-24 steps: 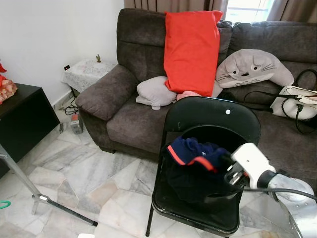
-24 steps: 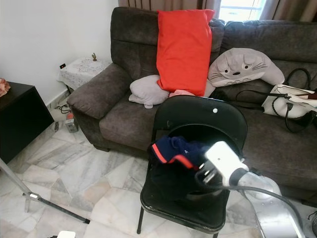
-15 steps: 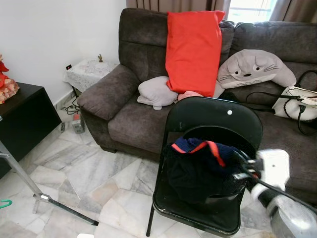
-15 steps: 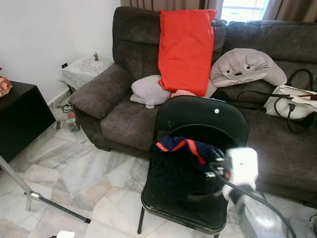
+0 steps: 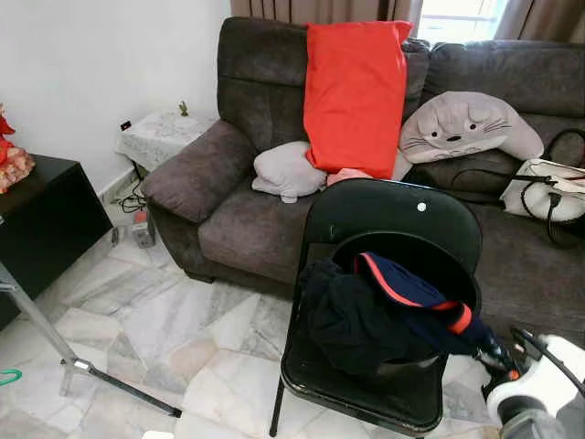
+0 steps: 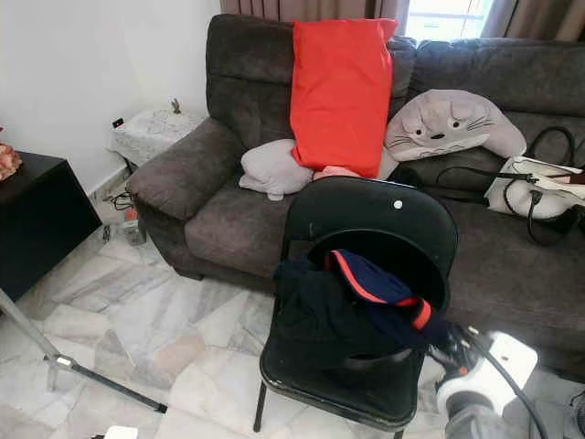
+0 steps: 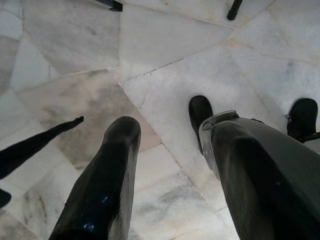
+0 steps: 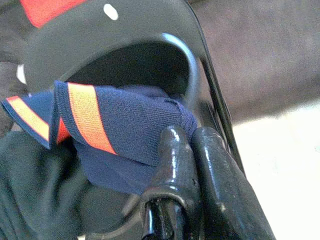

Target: Hang hanger

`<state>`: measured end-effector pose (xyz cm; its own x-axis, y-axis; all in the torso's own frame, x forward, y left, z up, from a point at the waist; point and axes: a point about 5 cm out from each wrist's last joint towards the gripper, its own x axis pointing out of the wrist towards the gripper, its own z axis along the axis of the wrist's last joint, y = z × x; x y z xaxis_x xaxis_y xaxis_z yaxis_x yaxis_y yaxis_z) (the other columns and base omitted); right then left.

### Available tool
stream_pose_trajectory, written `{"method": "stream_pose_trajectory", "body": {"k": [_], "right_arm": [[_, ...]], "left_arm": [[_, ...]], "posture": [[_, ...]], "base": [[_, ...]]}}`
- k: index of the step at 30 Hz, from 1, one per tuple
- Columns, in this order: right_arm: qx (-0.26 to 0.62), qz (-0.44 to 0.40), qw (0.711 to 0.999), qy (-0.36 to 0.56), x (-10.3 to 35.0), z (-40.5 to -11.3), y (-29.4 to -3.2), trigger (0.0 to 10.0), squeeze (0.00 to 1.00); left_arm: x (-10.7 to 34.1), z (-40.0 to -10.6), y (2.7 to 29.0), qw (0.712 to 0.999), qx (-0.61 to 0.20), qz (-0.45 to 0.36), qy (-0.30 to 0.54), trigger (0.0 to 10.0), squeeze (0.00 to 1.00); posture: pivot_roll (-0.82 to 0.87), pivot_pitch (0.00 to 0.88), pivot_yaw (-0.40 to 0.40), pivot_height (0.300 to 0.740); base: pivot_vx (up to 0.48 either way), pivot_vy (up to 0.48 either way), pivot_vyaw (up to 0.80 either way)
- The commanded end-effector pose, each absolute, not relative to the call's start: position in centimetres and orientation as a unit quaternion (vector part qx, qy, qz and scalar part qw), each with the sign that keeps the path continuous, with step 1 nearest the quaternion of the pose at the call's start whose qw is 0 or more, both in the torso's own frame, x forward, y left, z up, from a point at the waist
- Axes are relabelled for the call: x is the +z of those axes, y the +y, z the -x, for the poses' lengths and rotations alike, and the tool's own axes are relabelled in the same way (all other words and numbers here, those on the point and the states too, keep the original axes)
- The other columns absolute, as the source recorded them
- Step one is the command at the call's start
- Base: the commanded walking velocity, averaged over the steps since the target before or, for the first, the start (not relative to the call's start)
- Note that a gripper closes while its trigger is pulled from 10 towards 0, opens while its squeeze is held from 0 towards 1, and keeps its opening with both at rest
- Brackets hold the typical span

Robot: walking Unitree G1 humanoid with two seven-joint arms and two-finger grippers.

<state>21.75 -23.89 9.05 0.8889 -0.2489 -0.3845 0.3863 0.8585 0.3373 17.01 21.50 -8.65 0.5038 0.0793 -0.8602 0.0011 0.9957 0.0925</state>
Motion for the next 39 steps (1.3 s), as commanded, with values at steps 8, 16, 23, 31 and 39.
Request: {"method": "stream_pose_trajectory", "body": {"k": [8, 16, 23, 31, 39], "right_arm": [[-0.157, -0.22, 0.939, 0.212, 7.6, -21.6, -22.8, 0.0, 0.0], [-0.216, -0.226, 0.925, 0.216, 6.8, -21.2, -24.3, 0.0, 0.0], [-0.192, -0.196, 0.935, 0.223, 6.9, -20.8, -23.5, 10.0, 0.0], [-0.138, -0.163, 0.961, 0.175, 8.6, -20.6, -22.7, 10.0, 1.0], [-0.125, -0.136, 0.961, 0.204, 7.9, -17.9, -22.6, 10.0, 1.0]], "left_arm": [[-8.7, -16.8, 21.9, 0.863, 0.019, -0.056, 0.501, 10.0, 0.0], [-8.7, -16.7, 21.9, 0.863, 0.019, -0.059, 0.502, 10.0, 0.0], [-8.7, -16.7, 21.9, 0.863, 0.018, -0.059, 0.502, 10.0, 0.0], [-8.7, -16.6, 21.9, 0.862, 0.015, -0.061, 0.503, 10.0, 0.0], [-8.8, -16.5, 21.9, 0.862, 0.013, -0.061, 0.504, 10.0, 0.0]], "posture": [[-0.14, 0.003, 0.051, 0.74], [-0.14, 0.001, 0.053, 0.74], [-0.14, 0.0, 0.05, 0.74], [-0.15, 0.0, 0.05, 0.74], [-0.15, 0.0, 0.047, 0.74]], "base": [[0.0, 0.0, 0.0], [0.0, 0.0, 0.0], [0.0, 0.0, 0.0], [0.0, 0.0, 0.0], [0.0, 0.0, 0.0]]}}
